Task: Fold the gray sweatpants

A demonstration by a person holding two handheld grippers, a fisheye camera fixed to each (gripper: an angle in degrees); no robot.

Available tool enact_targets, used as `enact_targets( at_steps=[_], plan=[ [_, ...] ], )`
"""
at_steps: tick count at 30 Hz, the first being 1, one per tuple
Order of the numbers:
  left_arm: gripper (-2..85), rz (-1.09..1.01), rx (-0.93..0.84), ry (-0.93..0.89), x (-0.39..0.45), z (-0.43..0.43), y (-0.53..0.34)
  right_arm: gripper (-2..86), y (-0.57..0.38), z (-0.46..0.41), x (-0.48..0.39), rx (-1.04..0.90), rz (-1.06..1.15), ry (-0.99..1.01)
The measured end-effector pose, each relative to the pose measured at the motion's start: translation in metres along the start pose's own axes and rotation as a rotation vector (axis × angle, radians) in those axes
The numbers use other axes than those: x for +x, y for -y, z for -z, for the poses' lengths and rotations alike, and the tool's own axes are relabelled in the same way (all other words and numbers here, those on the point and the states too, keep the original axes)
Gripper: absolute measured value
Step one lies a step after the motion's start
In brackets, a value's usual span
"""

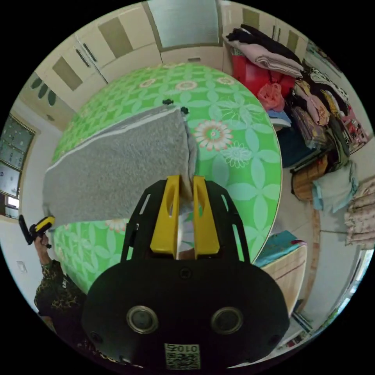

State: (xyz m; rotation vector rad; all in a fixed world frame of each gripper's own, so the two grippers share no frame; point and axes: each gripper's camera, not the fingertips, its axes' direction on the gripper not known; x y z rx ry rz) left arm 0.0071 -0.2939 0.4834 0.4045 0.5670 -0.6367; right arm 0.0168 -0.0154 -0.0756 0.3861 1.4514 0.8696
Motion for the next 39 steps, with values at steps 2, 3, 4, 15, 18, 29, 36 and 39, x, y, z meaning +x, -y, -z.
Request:
enact_targets(
  at_steps=[2,3,4,15,18,29,36,39],
  plan=[
    [-0.3,0.035,0.019,-0.079,-0.011,0.0,-0.005,9.3,-0.012,0.015,0.023,0.075,-0.1,0.034],
    [-0.3,0.046,0.026,-0.09,-0.014,0.001,-0.007,10.4,-0.019,0.016,0.034,0.08,-0.108,0.117],
    [-0.3,0.075,0.049,-0.1,-0.021,0.004,-0.011,11.4,-0.025,0.014,0.039,0.07,-0.07,0.232],
    [-0.2,0.158,0.134,0.077,-0.029,0.03,-0.038,11.2,-0.051,0.016,-0.155,0.005,0.421,0.574],
    [-0.2,0.176,0.223,0.071,-0.034,0.049,-0.05,12.4,-0.049,0.002,-0.232,-0.1,0.529,0.479],
    [-0.3,-0.051,0.081,0.521,-0.02,0.001,-0.028,4.5,-0.046,0.013,-0.327,-0.015,0.4,0.234],
    [-0.3,-0.089,-0.009,0.576,-0.004,-0.033,-0.01,2.2,-0.008,-0.006,-0.334,-0.036,0.398,-0.086],
    [-0.3,-0.117,-0.072,0.513,0.002,-0.033,-0.003,1.9,0.025,-0.003,-0.327,-0.072,0.404,-0.07]
  ],
)
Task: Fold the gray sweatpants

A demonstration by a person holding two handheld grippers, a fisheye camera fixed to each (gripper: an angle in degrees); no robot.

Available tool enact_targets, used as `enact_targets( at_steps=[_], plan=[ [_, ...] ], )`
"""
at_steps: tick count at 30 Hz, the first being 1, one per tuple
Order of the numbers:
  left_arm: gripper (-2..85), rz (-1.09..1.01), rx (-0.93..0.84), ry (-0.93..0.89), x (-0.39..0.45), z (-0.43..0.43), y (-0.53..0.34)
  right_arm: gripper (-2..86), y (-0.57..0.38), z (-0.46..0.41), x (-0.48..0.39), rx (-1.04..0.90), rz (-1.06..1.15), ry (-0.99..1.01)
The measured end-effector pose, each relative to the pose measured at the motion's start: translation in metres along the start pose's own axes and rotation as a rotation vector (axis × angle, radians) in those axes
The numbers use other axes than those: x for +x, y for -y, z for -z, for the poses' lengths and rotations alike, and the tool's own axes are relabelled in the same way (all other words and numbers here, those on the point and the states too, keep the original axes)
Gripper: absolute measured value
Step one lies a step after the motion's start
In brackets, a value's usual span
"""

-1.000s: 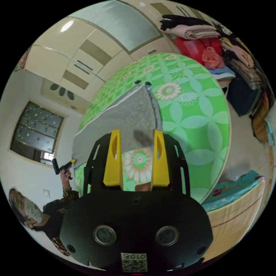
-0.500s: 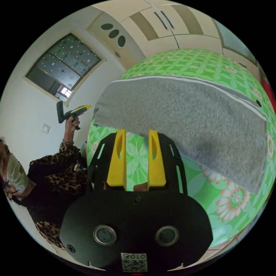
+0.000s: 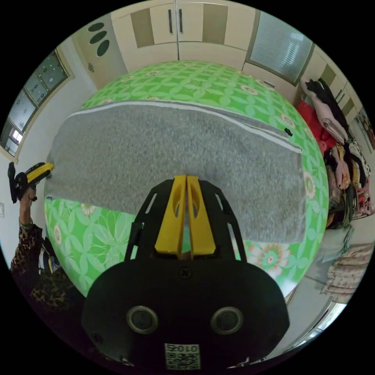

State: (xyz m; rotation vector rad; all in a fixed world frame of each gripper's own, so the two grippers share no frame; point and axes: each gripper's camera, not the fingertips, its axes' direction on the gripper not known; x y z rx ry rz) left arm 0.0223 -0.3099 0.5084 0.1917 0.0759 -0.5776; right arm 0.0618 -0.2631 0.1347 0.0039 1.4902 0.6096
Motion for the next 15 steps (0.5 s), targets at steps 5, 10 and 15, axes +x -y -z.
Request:
enact_targets(
  at_steps=[5,10,15],
  plan=[
    [-0.2,-0.032,-0.024,-0.187,0.021,0.003,0.012,1.8,0.068,-0.002,0.031,-0.023,0.025,-0.162],
    [-0.2,-0.088,0.001,-0.344,0.074,0.004,0.05,1.9,0.167,-0.007,0.074,-0.06,-0.111,-0.249],
    [-0.3,-0.236,-0.019,-0.803,0.108,-0.014,0.09,2.0,0.173,0.041,0.07,-0.01,-0.198,-0.338]
  ],
)
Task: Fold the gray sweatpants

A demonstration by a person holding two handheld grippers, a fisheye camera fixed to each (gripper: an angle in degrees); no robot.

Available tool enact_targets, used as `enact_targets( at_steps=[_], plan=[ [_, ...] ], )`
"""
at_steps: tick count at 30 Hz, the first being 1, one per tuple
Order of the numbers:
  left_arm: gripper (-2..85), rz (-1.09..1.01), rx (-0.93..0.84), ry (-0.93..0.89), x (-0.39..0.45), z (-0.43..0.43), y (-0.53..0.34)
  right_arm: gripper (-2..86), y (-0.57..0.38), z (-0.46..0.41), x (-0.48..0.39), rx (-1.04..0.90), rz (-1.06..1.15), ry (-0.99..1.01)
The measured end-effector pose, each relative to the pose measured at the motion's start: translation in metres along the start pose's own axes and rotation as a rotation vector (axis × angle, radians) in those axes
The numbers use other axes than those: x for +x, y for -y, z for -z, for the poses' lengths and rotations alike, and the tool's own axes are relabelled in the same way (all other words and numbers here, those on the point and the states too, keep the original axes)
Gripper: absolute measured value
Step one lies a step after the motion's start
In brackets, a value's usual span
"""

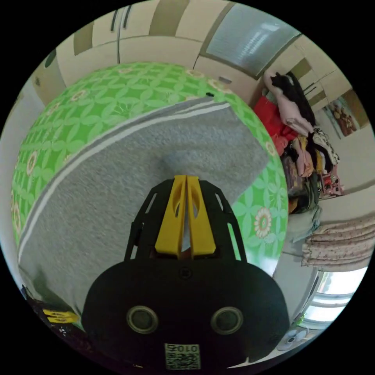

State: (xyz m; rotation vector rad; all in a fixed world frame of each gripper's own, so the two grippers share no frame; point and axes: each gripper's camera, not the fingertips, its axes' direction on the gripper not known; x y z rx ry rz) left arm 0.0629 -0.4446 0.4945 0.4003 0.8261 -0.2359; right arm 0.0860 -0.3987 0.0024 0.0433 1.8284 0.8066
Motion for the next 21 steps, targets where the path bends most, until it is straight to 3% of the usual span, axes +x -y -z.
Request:
enact_targets(
  at_steps=[3,6,11,13,17,21],
  plan=[
    [-0.3,0.006,0.094,-0.128,-0.029,0.024,-0.004,2.1,-0.042,0.03,0.012,0.021,0.067,-0.037],
    [-0.2,0.091,0.195,0.002,-0.068,0.057,-0.022,2.1,-0.099,0.048,0.022,-0.03,0.155,0.259],
    [-0.2,0.108,0.12,0.266,-0.094,0.053,-0.043,2.3,-0.178,0.073,0.015,-0.017,0.145,0.652],
    [-0.2,0.115,0.112,0.254,-0.1,0.048,-0.053,2.4,-0.206,0.089,-0.018,-0.036,0.253,0.8],
    [-0.2,0.119,0.108,0.242,-0.102,0.046,-0.068,2.1,-0.223,0.098,-0.064,-0.114,0.329,0.67],
    [-0.2,0.144,0.074,0.156,-0.104,0.033,-0.069,1.8,-0.225,0.122,-0.045,-0.181,0.408,0.534]
  ],
)
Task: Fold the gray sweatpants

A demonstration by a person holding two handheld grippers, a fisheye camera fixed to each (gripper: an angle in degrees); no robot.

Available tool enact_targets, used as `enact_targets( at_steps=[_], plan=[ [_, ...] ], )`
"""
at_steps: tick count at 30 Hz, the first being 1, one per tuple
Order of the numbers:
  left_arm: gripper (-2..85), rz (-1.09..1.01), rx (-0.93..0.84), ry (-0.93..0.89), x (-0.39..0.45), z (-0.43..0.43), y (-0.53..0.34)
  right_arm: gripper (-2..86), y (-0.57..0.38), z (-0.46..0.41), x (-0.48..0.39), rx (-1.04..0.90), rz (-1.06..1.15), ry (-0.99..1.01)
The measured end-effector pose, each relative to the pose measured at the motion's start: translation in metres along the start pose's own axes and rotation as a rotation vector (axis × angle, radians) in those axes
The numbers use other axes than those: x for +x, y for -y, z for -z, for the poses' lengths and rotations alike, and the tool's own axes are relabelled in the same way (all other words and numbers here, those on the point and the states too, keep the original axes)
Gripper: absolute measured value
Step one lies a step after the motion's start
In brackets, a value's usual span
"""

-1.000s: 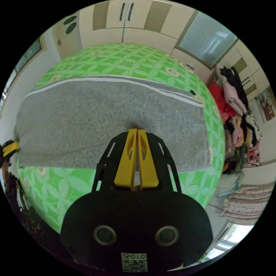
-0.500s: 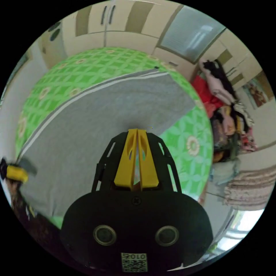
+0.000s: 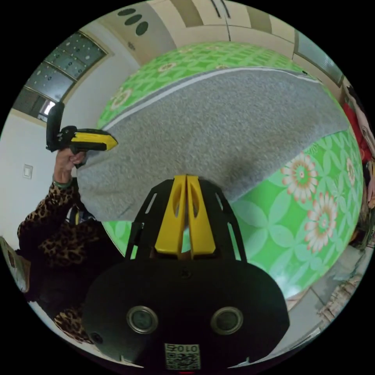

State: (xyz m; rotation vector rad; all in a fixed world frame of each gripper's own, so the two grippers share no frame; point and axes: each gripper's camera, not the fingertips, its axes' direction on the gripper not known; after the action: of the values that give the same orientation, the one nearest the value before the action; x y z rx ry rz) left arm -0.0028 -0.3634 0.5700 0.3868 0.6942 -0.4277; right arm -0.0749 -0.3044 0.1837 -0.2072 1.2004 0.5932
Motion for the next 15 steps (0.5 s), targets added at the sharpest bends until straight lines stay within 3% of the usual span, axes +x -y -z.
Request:
enact_targets(
  at_steps=[2,5,7,8,9,12,15],
  plan=[
    [-0.2,0.022,-0.024,-0.122,0.008,-0.017,0.004,1.7,-0.008,0.016,0.009,-0.065,-0.008,-0.107],
    [-0.2,-0.054,-0.093,-0.305,0.052,-0.055,0.02,1.5,-0.018,0.034,0.038,-0.198,-0.165,-0.554],
    [-0.1,-0.191,-0.157,-0.386,0.091,-0.074,0.033,1.2,-0.032,0.031,0.089,-0.347,-0.373,-1.257],
    [-0.1,-0.272,-0.165,-0.42,0.112,-0.078,0.043,1.1,-0.037,0.027,0.099,-0.392,-0.391,-1.339],
    [-0.1,-0.297,-0.159,-0.443,0.118,-0.078,0.048,1.0,-0.05,0.028,0.104,-0.41,-0.375,-1.316],
    [-0.1,-0.335,-0.078,-0.548,0.12,-0.064,0.075,1.0,-0.079,0.066,0.085,-0.18,-0.401,-0.955],
    [-0.1,-0.26,0.011,-0.632,0.084,-0.045,0.094,1.2,-0.116,0.094,0.077,-0.004,-0.43,-0.78]
  ],
)
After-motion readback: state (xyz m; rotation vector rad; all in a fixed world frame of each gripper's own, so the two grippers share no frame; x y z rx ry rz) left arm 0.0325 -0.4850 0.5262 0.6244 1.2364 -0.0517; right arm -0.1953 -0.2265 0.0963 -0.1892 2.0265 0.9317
